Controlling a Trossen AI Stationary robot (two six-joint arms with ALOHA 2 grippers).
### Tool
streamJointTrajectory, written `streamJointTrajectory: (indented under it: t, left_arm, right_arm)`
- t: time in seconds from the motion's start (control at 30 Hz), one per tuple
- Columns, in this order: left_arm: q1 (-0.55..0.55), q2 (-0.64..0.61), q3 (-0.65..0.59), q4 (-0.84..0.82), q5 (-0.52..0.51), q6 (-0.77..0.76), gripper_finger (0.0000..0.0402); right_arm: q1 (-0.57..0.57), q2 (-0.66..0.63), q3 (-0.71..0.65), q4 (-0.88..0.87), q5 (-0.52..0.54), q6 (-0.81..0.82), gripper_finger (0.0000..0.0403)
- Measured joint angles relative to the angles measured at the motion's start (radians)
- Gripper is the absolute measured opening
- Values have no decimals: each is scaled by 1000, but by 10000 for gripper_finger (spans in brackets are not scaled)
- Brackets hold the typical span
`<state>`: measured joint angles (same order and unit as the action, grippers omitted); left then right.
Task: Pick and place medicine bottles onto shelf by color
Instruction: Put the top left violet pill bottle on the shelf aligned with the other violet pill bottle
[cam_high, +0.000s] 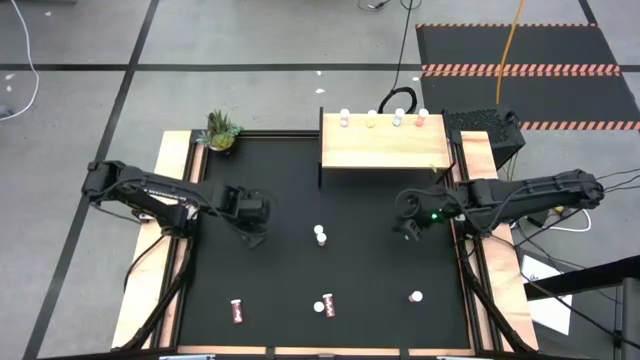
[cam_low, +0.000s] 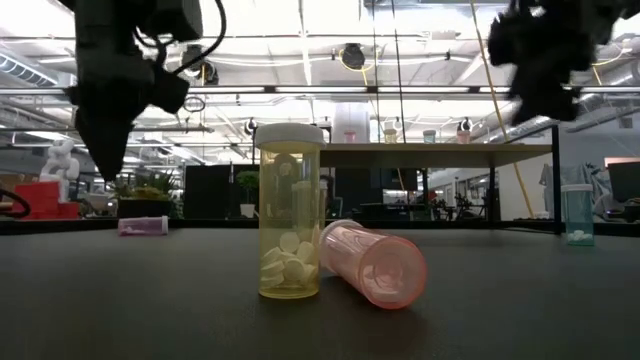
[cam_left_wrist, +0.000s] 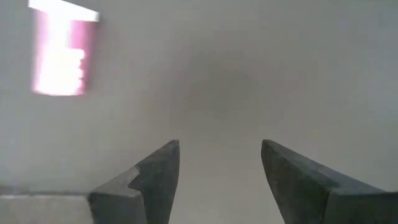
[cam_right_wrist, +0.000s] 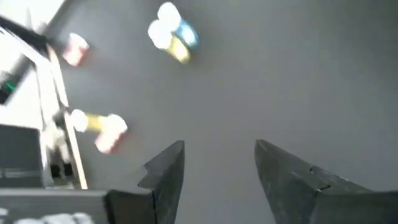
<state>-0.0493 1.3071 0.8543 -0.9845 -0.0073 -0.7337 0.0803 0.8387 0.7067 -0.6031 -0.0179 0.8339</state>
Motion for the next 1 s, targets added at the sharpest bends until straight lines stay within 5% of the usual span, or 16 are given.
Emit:
streamJointTrajectory:
  t: [0.17, 0.33, 0.57, 1.0]
  left_arm:
    - [187, -6, 0, -88, -74, 97, 225]
    - [360, 15, 0, 36, -62, 319, 225]
    - [427, 88, 0, 143, -70, 561, 225]
    - [467, 282, 0, 106, -73, 593, 225]
  right_arm:
    - [-3, 12, 0, 118, 50, -22, 183]
    - [-3, 13, 0, 120, 48, -15, 183]
    - [12, 13, 0, 121, 44, 2, 183]
    - [20, 13, 0, 121, 47, -4, 183]
